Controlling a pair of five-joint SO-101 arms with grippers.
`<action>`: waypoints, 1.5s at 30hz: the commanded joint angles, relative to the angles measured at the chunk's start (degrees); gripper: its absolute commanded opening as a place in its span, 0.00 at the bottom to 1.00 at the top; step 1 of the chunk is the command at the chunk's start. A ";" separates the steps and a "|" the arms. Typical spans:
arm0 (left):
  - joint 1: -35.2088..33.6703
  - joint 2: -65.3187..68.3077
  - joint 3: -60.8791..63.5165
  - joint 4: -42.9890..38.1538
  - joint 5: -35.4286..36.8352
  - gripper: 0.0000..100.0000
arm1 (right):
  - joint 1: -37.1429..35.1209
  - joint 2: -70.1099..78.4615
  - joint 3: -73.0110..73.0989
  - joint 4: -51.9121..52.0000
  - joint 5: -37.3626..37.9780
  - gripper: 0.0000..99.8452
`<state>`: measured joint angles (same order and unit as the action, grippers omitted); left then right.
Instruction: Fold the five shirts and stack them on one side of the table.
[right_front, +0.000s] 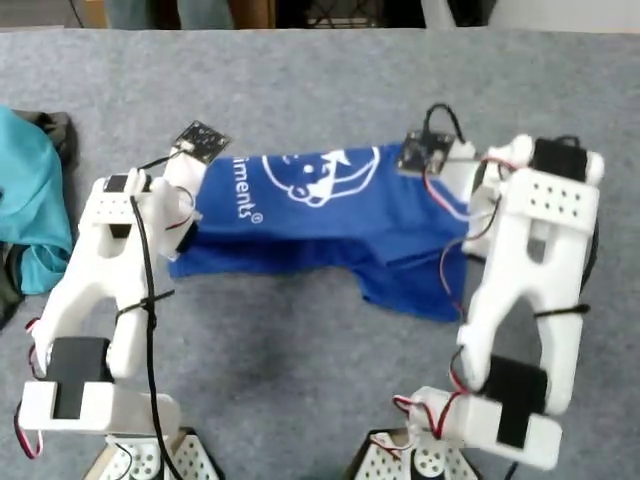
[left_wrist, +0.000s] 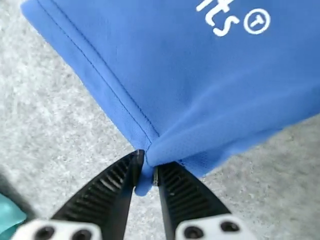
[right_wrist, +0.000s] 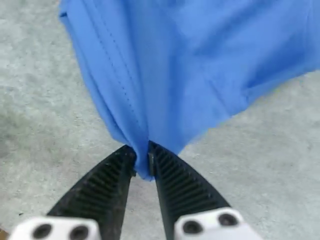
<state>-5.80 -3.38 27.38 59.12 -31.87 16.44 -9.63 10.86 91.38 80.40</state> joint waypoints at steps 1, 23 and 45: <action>-0.40 -0.62 -0.57 -1.05 -1.14 0.03 | 0.88 -4.88 7.52 -3.43 0.79 0.01; 0.75 -0.53 6.20 1.93 -7.03 0.08 | 2.64 -6.29 18.68 -9.32 1.32 0.12; -7.25 0.62 -22.64 17.58 4.75 0.06 | -0.70 -5.58 -5.67 -13.89 -15.82 0.01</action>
<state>-15.65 -2.86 8.31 78.64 -34.42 17.93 -13.49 8.75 82.07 70.99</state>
